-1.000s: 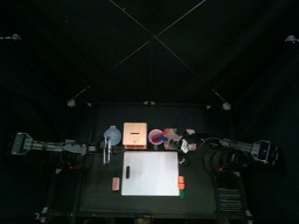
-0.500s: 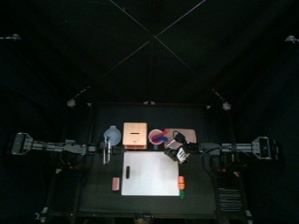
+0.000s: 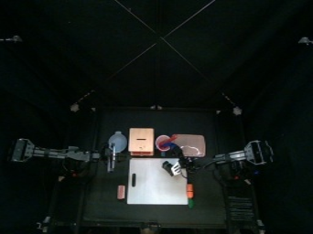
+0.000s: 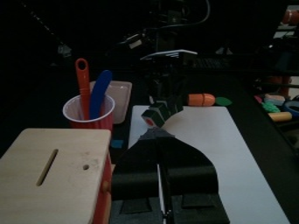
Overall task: Place sushi on board then cut the sushi with the knife then place the pieces on the plate
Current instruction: Place the sushi on the board
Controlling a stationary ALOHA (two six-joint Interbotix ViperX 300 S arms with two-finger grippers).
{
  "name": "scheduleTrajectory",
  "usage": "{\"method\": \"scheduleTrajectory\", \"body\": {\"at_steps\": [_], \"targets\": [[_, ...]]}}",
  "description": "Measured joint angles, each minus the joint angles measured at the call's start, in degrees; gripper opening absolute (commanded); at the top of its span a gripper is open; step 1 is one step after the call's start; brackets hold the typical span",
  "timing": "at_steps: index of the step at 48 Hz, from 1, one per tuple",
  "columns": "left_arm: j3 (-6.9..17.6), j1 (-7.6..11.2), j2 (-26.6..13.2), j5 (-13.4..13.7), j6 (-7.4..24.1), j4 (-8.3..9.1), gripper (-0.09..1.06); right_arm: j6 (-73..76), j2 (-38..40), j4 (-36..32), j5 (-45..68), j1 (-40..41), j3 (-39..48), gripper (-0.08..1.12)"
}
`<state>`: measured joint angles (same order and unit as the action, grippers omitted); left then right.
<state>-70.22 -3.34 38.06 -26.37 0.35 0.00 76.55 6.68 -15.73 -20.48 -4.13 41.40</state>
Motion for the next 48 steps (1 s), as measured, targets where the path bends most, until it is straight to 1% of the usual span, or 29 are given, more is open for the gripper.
{"method": "scheduleTrajectory", "body": {"at_steps": [10, 27, 38, 48], "targets": [[0.0, -0.18, -0.1, 0.0, 0.0, -0.09, -0.01, 15.6, -6.3, -7.1, -9.2, -4.8, -7.1, 0.67], [0.0, -0.62, 0.0, 0.0, 0.1, -0.09, -0.01, 41.0, -15.0, -17.5, -20.1, -12.2, -16.9, 0.71], [-0.3, -0.70, 0.0, 0.0, 0.1, -0.09, -0.01, 50.0, -20.9, -18.5, -29.9, -15.4, -24.0, 0.72], [-0.2, -0.88, -0.1, 0.1, 0.1, -0.09, -0.01, 50.9, -24.8, -15.0, -37.4, -15.6, -29.6, 0.72]]}}
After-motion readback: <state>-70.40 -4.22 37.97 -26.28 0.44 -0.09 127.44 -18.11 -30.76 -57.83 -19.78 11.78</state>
